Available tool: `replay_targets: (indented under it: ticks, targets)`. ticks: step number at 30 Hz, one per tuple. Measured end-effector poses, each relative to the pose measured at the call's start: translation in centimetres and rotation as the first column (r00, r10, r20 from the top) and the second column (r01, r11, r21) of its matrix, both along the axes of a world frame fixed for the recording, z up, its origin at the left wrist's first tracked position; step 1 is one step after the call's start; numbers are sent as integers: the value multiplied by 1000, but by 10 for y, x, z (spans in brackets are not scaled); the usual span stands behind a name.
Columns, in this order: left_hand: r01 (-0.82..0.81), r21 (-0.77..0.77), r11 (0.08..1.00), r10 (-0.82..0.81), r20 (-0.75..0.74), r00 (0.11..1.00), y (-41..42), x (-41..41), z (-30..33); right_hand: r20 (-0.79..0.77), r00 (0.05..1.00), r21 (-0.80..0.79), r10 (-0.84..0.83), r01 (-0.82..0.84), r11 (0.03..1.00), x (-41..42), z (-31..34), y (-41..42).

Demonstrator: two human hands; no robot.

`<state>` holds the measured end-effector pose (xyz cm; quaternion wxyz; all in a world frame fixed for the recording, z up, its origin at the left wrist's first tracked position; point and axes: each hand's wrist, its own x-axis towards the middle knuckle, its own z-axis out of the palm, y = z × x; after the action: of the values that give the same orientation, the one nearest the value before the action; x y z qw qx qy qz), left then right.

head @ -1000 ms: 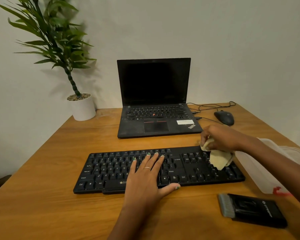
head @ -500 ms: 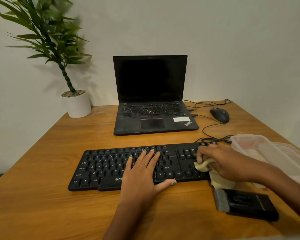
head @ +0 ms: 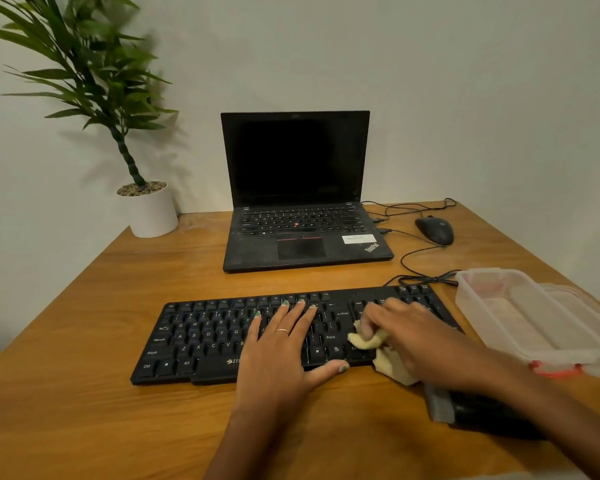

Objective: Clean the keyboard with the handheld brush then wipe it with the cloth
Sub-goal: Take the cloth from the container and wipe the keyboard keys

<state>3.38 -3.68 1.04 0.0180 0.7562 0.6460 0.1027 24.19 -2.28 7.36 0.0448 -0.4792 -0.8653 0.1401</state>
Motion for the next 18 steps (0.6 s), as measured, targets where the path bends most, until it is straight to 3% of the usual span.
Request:
replay_targets:
  ticks: [2,5,7,12,18]
  targets:
    - [-2,-1,1000,2,4,1000,0,-1,0,-124,991,-53,-50,43,998,6,9,12]
    - [-19,3,1000,19,2,1000,1,-2,0,-321,928,84,-188,226,971,17,12,41]
    - [-18,19,1000,18,0,1000,3,-3,-1,-362,893,167,-268,345,924,20,6,62]
    - [-21,38,999,21,-4,1000,5,-4,-2,-21,987,-25,-159,159,987,15,-16,91]
    - [-34,34,999,33,10,999,4,-4,-3,91,936,13,-341,341,940,39,-7,110]
